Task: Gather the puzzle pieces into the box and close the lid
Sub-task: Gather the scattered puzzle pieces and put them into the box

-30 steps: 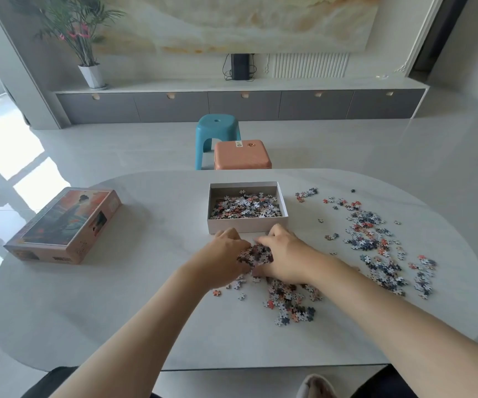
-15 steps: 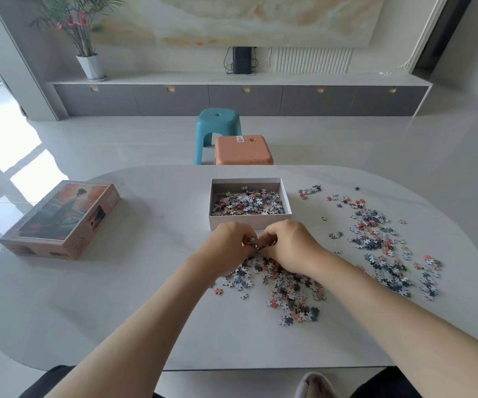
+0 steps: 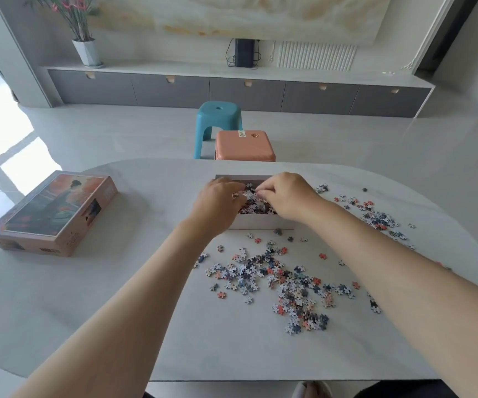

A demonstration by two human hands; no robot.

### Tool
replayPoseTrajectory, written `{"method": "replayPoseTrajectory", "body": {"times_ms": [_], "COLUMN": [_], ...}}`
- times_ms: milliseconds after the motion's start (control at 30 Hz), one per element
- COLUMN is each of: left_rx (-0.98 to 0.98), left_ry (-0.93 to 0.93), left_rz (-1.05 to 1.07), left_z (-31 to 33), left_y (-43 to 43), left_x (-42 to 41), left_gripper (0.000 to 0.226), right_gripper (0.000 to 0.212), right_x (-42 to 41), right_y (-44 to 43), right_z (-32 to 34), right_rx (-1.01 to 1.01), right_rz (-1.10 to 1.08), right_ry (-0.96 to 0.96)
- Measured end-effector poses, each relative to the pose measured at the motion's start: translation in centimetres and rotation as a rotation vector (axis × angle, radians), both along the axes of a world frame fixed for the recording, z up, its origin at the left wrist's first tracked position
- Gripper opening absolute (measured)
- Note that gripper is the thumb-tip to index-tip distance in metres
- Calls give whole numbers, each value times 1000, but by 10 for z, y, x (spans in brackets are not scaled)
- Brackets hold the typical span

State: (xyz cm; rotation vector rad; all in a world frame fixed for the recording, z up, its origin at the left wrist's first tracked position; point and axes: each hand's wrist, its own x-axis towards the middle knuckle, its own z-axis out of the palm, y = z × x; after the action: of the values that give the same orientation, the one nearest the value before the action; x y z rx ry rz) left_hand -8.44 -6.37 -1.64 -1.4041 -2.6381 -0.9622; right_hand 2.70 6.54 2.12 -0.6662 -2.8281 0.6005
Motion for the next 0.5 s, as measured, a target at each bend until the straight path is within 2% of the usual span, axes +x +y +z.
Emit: {"method": "replayPoseTrajectory", "body": {"times_ms": [67,167,233,333,400,500], "left_rx": [-36,-8,35,33,-41,-182], "left_ry": [45,147,226,203,155,187], "left_rz": [-33,-74,-115,-209,-265,-325], "left_z": [-6,-7,-6,-7,-14,-30], "left_y": [-4,-13,-22,-35,-41,-43], "left_x": [-1,6,15,31,39,48], "left_gripper": [31,25,18,13,17,40], "right_gripper": [27,20,19,20,22,32], "right_x": [3,19,36,59,69,77], "right_y": [2,0,-5,-11,-12,-18], "right_z": [-5,-7,-8,-17,-28,-49], "right_rx": [15,84,94,5,84,253], "right_rz": [27,63,120,220,217,178], "right_ry": [19,253,295,54,-103,-143]}}
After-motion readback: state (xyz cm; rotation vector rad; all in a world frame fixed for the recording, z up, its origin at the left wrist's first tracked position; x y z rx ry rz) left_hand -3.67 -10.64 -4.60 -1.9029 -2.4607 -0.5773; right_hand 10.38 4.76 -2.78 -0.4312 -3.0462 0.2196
